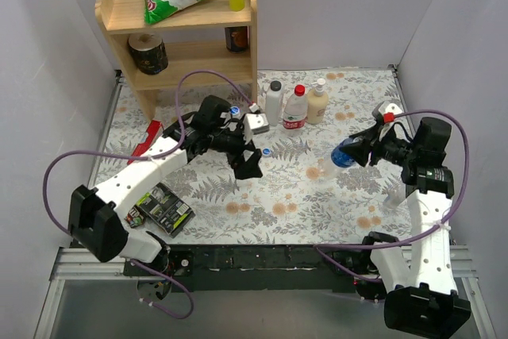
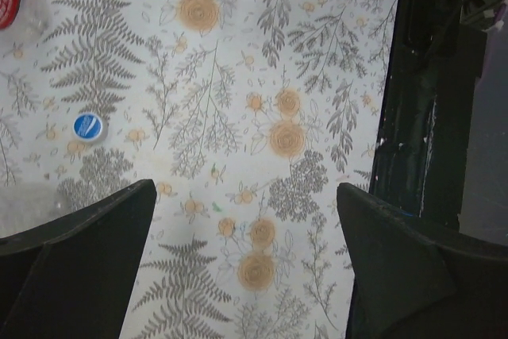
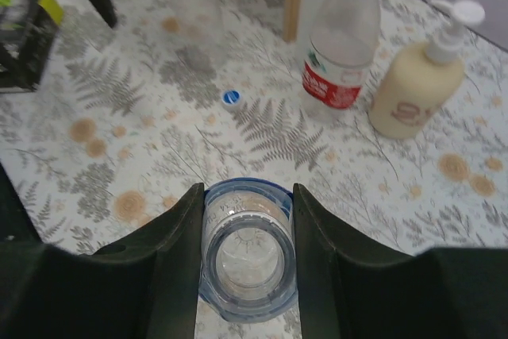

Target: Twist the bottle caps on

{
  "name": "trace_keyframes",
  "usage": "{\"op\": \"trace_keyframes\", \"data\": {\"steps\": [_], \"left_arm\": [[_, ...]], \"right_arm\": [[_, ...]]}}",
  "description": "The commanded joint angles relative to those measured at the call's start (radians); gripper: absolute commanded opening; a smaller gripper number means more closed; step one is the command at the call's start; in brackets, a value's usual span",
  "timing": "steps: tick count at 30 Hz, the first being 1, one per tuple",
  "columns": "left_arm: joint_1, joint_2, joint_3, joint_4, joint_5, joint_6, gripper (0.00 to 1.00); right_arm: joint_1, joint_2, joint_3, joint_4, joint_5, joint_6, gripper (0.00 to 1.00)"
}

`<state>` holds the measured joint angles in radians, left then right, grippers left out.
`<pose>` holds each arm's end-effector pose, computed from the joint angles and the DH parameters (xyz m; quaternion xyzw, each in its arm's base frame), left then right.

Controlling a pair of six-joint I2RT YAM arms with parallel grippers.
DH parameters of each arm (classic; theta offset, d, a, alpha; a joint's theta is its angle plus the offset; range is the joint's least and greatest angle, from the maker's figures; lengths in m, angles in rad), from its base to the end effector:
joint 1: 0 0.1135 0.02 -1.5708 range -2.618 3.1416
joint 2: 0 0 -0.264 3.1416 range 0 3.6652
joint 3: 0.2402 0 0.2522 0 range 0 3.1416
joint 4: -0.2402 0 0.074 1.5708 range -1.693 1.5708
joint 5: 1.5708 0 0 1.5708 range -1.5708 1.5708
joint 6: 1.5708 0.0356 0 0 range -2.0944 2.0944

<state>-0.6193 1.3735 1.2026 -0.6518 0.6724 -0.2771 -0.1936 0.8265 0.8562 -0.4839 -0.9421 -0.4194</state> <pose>0.2226 -0.1859 0.3152 0.2684 0.8454 -0.4262 0.1778 0.1719 -0.0044 0.3333 -0.3240 0.7239 0.2245 0.5662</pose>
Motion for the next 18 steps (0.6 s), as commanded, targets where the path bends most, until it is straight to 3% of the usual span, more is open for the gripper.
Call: {"op": "trace_keyframes", "data": {"steps": [1, 3, 7, 13, 18], "left_arm": [[-0.071, 0.084, 0.110, 0.148, 0.035, -0.037, 0.98], [-0.097, 0.148, 0.143, 0.185, 0.044, -0.051, 0.98], [-0.187, 0.239, 0.199, 0.311, 0.012, -0.091, 0.98], [-0.295, 0.332, 0.238, 0.421, -0.103, -0.140, 0.98], [-0.309, 0.378, 0.279, 0.461, -0.152, -0.189, 0.98]], "right_arm": [[0.037, 0.008, 0.093, 0.118, -0.260, 0.206, 0.18], [0.046, 0.003, 0.081, 0.265, -0.264, 0.369, 0.17], [0.063, 0.013, 0.064, 0.448, -0.206, 0.536, 0.14], [0.083, 0.075, 0.087, 0.557, -0.175, 0.636, 0.15], [0.095, 0.100, 0.103, 0.548, -0.169, 0.642, 0.14]]}}
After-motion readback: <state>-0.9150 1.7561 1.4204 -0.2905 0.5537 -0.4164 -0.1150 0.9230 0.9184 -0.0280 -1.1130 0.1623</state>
